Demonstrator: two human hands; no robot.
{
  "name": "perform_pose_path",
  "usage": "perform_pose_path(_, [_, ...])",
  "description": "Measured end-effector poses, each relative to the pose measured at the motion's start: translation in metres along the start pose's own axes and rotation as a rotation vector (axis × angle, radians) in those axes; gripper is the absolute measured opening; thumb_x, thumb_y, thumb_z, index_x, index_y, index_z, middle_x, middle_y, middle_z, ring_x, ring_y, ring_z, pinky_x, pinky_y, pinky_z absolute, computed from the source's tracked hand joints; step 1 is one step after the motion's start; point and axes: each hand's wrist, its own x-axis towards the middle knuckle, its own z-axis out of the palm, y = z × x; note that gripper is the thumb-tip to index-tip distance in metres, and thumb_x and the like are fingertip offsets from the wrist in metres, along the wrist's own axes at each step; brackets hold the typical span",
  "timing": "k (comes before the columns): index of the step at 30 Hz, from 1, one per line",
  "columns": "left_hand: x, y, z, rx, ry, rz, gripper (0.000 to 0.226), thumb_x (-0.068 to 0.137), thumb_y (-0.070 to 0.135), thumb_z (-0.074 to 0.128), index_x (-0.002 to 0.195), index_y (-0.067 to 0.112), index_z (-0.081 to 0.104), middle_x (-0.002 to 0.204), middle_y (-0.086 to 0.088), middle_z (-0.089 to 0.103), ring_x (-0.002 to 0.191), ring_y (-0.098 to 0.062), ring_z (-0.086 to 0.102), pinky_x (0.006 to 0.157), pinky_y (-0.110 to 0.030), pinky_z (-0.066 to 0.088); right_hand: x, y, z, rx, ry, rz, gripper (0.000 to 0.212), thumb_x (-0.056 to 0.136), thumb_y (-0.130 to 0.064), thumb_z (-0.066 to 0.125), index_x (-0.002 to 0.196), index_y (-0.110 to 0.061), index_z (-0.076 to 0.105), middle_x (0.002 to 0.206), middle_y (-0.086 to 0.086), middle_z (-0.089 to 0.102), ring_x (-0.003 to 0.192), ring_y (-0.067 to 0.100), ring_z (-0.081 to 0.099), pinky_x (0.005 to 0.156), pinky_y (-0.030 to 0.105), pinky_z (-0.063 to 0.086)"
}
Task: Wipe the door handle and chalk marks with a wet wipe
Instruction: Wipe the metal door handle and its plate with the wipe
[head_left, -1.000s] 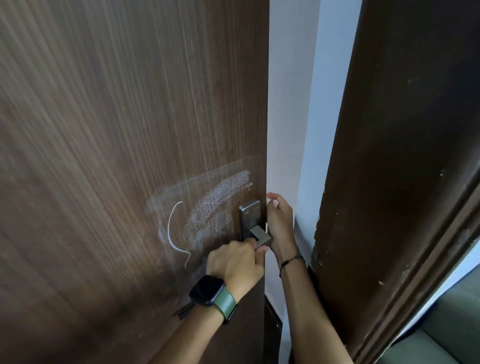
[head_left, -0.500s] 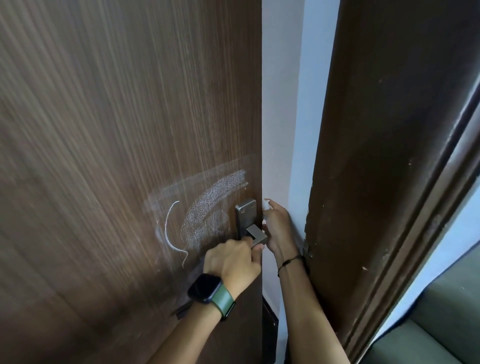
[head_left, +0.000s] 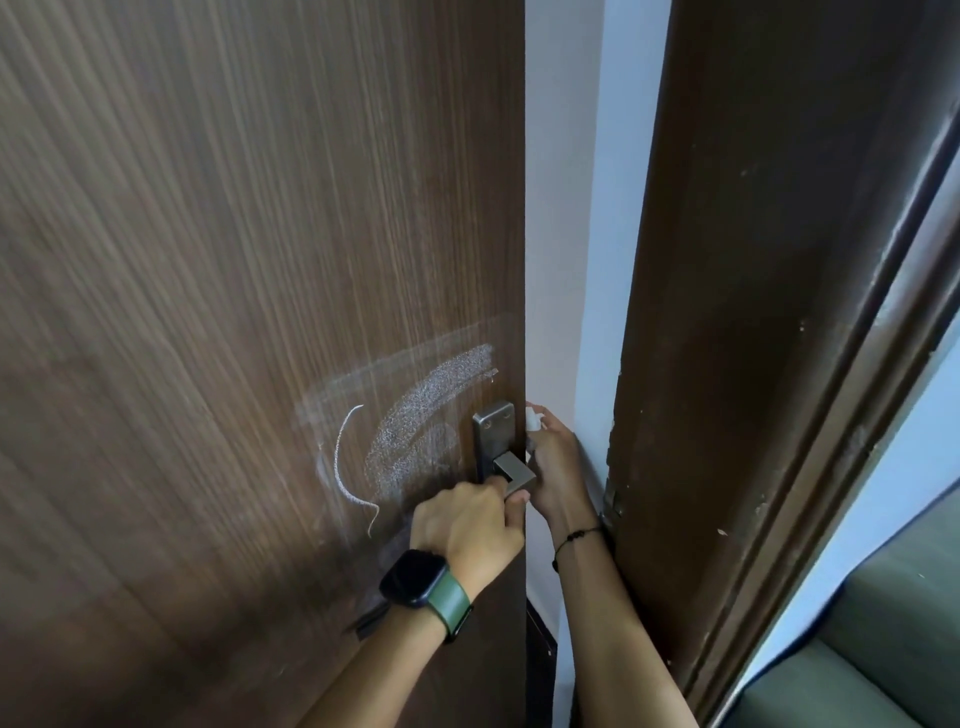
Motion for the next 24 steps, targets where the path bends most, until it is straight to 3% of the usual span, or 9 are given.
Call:
perform_pose_path(3, [-0.001,0.0,-0.001,-0.005,-0.004,0.003,0.035,0.089,0.049,0.031,0.09,0.022,0.053,0.087,-0.008,0.071,0.079,-0.033,0.066,0.057,-0.03,0.035,0.003,-0.005,0.005,-0.039,0.052,0.003,0.024,0.094,-0.005,0.041,0.091,-0.009,0.065,0.075,0.004,0.067,0.057,0.01,0.064,0.045,0.016,0.046])
perform_pose_path(9, [-0.004,0.002,0.003,-0.042,0.001,0.001,0.035,0.089,0.049,0.031,0.092,0.022,0.053,0.087,-0.009,0.07,0.079,-0.034,0.066,0.056,-0.031,0.034,0.008,0.001,0.005,-0.072,0.095,-0.055,0.039,0.093,-0.005,0.042,0.063,-0.02,0.062,0.053,-0.009,0.062,0.049,0.005,0.058,0.041,0.013,0.042])
perform_pose_path(13, [-0.004,0.0,0.004,-0.066,0.002,-0.005,0.035,0.09,0.049,0.032,0.095,0.022,0.053,0.09,-0.011,0.07,0.083,-0.036,0.065,0.058,-0.032,0.034,0.007,0.0,0.003,-0.009,-0.018,-0.033,0.015,0.094,-0.019,0.05,0.089,-0.014,0.063,0.078,0.0,0.07,0.073,0.013,0.065,0.061,0.025,0.05])
perform_pose_path(17, [-0.004,0.0,0.003,-0.07,-0.007,-0.004,0.035,0.09,0.048,0.032,0.095,0.021,0.053,0.091,-0.011,0.07,0.083,-0.036,0.065,0.058,-0.033,0.034,0.011,-0.004,0.009,-0.075,0.05,-0.055,0.027,0.092,-0.01,0.049,0.069,-0.017,0.062,0.059,-0.008,0.067,0.062,0.012,0.06,0.048,0.018,0.046])
perform_pose_path(20, [-0.004,0.001,0.002,-0.074,-0.03,-0.004,0.035,0.09,0.048,0.032,0.092,0.02,0.053,0.091,-0.011,0.07,0.083,-0.036,0.065,0.058,-0.033,0.034,0.013,-0.005,0.012,-0.07,0.125,-0.056,0.033,0.09,-0.007,0.048,0.061,-0.017,0.062,0.051,-0.01,0.064,0.057,0.011,0.057,0.049,0.019,0.044])
perform_pose_path(24, [-0.004,0.001,0.002,-0.098,-0.058,-0.007,0.034,0.09,0.048,0.033,0.091,0.021,0.053,0.091,-0.01,0.07,0.083,-0.035,0.065,0.058,-0.032,0.035,0.011,0.006,0.002,-0.001,0.082,0.002,0.023,0.093,-0.023,0.047,0.077,-0.016,0.063,0.072,0.001,0.066,0.067,0.014,0.061,0.057,0.026,0.046])
